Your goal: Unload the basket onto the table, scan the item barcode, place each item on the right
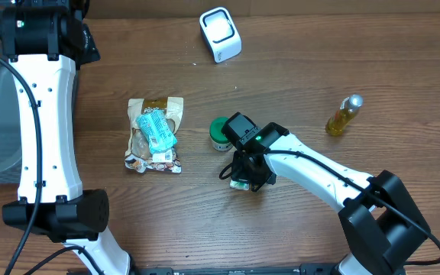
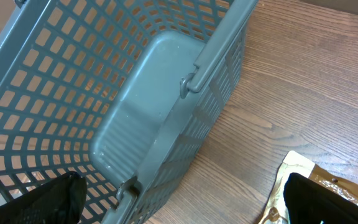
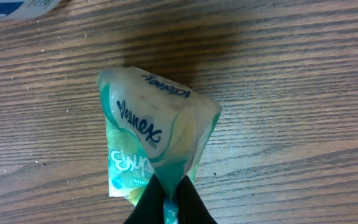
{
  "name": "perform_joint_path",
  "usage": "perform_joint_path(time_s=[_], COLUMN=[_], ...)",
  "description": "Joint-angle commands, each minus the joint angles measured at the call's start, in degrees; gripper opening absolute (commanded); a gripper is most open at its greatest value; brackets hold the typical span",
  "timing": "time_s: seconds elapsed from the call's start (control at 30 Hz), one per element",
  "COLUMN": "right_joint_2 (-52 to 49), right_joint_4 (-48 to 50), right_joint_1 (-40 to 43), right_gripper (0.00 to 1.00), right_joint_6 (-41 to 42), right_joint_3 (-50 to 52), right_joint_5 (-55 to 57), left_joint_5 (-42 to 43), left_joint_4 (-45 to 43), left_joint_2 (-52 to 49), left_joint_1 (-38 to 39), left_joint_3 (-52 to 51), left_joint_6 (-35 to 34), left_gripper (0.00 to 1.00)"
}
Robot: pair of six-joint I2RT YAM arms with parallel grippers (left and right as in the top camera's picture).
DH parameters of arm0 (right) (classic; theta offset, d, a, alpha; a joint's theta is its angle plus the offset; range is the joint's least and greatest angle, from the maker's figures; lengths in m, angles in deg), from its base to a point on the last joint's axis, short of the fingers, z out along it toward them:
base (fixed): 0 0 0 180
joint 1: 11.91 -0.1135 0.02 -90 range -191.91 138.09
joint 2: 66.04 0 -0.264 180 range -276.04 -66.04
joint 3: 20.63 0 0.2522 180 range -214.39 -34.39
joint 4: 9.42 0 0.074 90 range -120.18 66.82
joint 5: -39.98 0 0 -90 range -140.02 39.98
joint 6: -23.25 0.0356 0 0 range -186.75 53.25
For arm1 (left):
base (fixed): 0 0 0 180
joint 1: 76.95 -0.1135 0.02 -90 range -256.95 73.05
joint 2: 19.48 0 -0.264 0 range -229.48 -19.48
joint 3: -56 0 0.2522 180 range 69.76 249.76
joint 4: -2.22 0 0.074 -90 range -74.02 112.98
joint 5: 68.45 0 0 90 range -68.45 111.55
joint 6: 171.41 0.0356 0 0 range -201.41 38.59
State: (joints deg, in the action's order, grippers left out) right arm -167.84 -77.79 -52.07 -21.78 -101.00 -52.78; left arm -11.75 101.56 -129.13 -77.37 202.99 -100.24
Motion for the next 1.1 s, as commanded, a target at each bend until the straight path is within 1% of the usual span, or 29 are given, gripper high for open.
perform_joint_path(time_s=[0.0,0.07,0.1,0.13,0.17,0.23,0.27,0.33,0.37,0.47,0.53,0.63,0.73,0.9,1.07], right_joint_2=[0.85,0.85,0.85,0.85,0.85,0.85,0.85,0.85,0.85,0.85,0.85,0.85,0.85,-0.11,-1.49], right_joint_4=[0.17,0.13,0.11,0.11,0.11,0.15,0.15,0.13,0.15,-0.24,-2.97,-7.58,-8.61,-3.78,-3.58], right_joint_1=[-0.02,0.0,-0.02,-0.02,-0.02,0.0,0.0,0.0,0.0,0.33,0.68,0.76,0.74,0.74,0.74], right_gripper=[0.04,0.05,0.12,0.22,0.29,0.6,0.66,0.71,0.73,0.73,0.73,0.75,0.75,0.77,0.75], right_joint_6=[-0.09,-0.09,-0.09,-0.09,-0.09,-0.09,-0.09,-0.09,-0.17,-3.87,-7.3,-9.64,-11.8,-12.31,-12.26], right_joint_3=[0.72,0.7,0.72,0.72,0.7,0.7,0.7,0.7,0.7,-1.31,-5.38,-12.5,-17.14,-17.35,-16.9], right_joint_5=[-0.35,-0.35,-0.35,-0.35,-0.35,-0.35,-0.35,-0.33,-0.31,-1.51,-2.93,-1.77,-1.6,0.72,0.76], left_joint_5=[-1.11,-1.11,-1.11,-1.11,-1.11,-1.11,-1.11,-1.11,-1.11,-1.11,-1.11,-1.11,-1.11,-1.11,-1.11], left_joint_4=[-0.11,-0.11,-0.11,-0.11,-0.11,-0.11,-0.11,-0.11,-0.11,-0.11,-0.11,-0.11,-0.11,-0.11,-0.11], left_joint_2=[0.35,0.35,0.35,0.35,0.35,0.35,0.35,0.35,0.35,0.35,0.35,0.35,0.35,0.35,0.35], left_joint_1=[0.07,0.07,0.07,0.07,0.07,0.07,0.07,0.07,0.07,0.07,0.07,0.07,0.07,0.07,0.07], left_joint_3=[1.07,1.07,1.07,1.07,1.07,1.07,1.07,1.07,1.07,1.07,1.07,1.07,1.07,1.07,1.07], left_joint_6=[1.05,1.05,1.05,1.05,1.05,1.05,1.05,1.05,1.05,1.05,1.05,1.05,1.05,1.05,1.05], left_gripper=[0.99,1.0,0.99,1.0,0.99,1.0,1.0,0.99,1.0,0.99,0.99,1.0,1.0,1.0,0.99])
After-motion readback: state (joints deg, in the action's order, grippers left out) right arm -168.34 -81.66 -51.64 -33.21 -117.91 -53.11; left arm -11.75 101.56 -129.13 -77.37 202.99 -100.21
